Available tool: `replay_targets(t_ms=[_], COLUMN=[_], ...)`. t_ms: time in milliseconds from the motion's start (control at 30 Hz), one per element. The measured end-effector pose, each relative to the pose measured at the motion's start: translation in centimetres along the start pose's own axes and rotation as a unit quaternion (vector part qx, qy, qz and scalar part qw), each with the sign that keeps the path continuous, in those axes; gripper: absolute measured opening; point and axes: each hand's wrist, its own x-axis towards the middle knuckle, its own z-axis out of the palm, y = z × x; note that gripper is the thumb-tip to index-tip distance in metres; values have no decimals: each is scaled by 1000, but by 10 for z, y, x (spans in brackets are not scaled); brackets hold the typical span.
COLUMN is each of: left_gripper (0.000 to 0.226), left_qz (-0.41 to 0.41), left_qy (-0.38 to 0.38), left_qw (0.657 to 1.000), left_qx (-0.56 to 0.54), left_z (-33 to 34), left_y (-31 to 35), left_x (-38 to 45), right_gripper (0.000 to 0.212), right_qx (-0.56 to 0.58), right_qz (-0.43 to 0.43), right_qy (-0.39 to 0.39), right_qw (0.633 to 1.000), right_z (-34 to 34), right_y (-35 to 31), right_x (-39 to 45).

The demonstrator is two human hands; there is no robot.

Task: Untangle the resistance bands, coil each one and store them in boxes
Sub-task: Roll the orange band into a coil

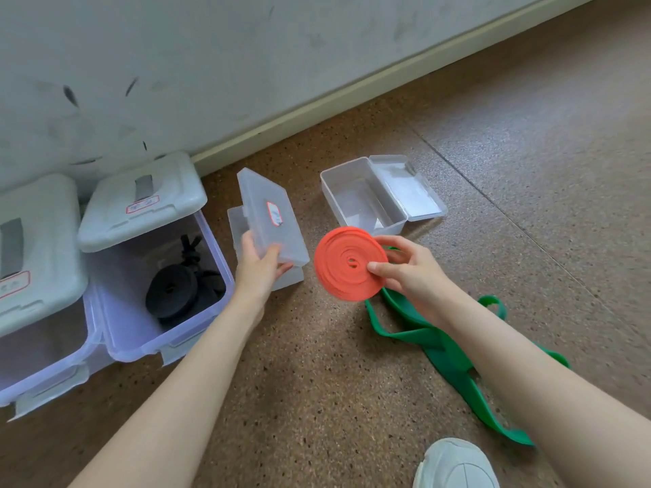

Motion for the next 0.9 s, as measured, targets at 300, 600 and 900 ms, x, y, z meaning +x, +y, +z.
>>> replay_targets(t_ms=[300, 600, 900], left_gripper=[45, 47, 66], left_qz=[93, 210, 214], left_qy=[-208, -128, -144], left_qw=[957, 674, 679], left_qx=[179, 696, 687], left_z=[24, -33, -43], left_y=[3, -35, -57], left_x=[3, -25, -33], right_gripper=[43, 44, 37], right_qx=[197, -79, -553], right_qz=[-67, -3, -191], right_qy=[-51, 30, -73], right_qw=[977, 996, 808], right_z=[0, 116, 127], right_y=[-47, -28, 20], right_x=[-8, 49, 93])
